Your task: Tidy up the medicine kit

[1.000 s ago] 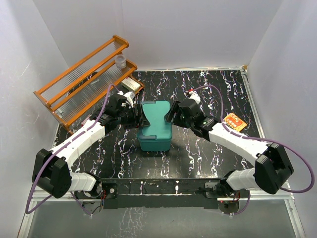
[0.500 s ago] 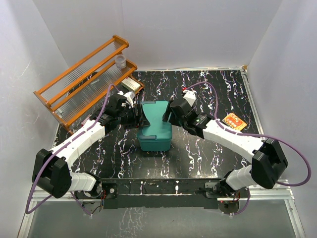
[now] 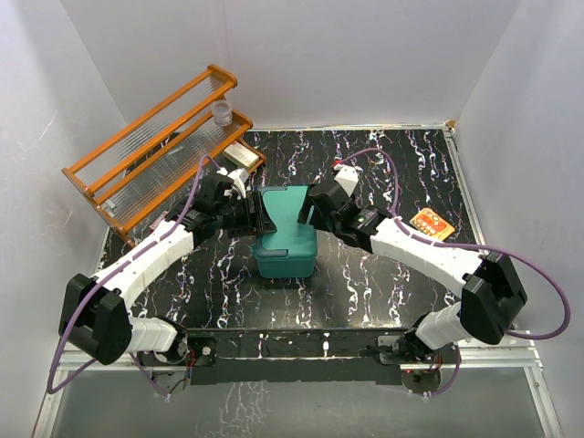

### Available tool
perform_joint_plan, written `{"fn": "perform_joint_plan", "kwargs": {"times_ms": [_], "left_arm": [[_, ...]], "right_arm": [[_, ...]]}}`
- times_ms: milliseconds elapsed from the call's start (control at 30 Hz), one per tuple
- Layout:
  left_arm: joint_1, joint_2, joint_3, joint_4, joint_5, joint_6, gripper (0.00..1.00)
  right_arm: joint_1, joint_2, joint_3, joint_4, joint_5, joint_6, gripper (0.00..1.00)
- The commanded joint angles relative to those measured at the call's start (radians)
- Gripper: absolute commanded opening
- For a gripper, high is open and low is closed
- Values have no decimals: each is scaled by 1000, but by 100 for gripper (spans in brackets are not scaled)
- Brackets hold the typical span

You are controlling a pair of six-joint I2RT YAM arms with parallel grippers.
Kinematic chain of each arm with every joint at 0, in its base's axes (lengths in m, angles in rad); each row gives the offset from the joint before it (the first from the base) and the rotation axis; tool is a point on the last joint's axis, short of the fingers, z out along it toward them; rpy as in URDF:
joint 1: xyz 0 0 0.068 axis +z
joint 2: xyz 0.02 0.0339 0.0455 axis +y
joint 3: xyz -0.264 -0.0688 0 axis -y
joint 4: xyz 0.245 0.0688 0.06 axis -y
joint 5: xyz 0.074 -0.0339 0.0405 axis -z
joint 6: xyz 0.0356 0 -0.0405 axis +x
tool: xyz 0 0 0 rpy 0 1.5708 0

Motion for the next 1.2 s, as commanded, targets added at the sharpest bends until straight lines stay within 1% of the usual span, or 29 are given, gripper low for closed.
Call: {"fn": "perform_joint_plan", "kwargs": {"times_ms": [0,100,233,600,733,833,967,1167], "left_arm": [[-7,17,-19,-64,1,32,67],[-7,18,-21,-64,1,32,67],[-7,17,-23,-62,0,32,67],[-6,17,-28,-59,0,30,67],[-7,19,-26,-60,-1,29,67],[-7,19,-26,-62,0,30,67],[-7,18,-28,-62,-2,28,67],[-7,18,-28,-64,0,25,66]], "right_arm": [[6,40,-5,-169,49,-43,67],[7,39,-3,-180,60,-43,70],[7,38,-4,-179,61,-48,70],[29,51,35,-246,154,-63,66],[30,51,47,-258,147,-65,65],[31,18,19,-201,92,-74,63],[30,-44,-64,-58,-1,-75,63],[29,-34,-100,4,-60,-64,63]]}}
